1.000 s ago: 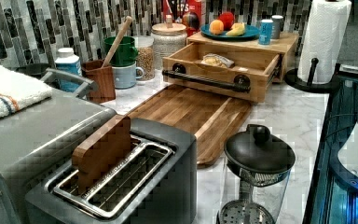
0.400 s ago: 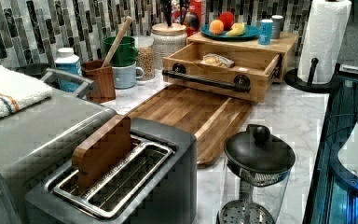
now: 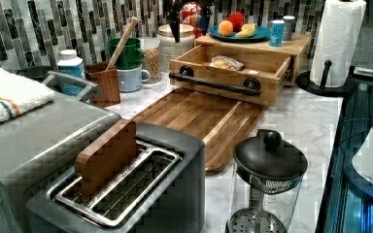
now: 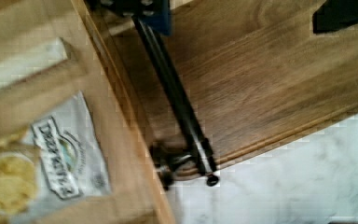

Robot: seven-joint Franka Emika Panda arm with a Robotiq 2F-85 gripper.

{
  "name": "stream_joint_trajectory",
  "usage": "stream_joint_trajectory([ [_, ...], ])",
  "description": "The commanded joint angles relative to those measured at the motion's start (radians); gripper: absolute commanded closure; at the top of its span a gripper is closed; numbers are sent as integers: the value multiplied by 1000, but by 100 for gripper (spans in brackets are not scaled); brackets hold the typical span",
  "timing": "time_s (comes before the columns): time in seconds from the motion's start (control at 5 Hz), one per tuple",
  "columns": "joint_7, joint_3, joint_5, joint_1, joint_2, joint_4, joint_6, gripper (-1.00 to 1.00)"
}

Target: Close the drawer.

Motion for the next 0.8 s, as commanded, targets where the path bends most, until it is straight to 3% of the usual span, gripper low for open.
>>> stream_joint_trajectory([
  [0.2, -207, 63, 9, 64, -62, -123, 109, 100],
  [0.4, -302, 27, 51, 71, 6, -124, 126, 100],
  [0.8, -340, 51, 46, 49, 106, -148, 219, 100],
])
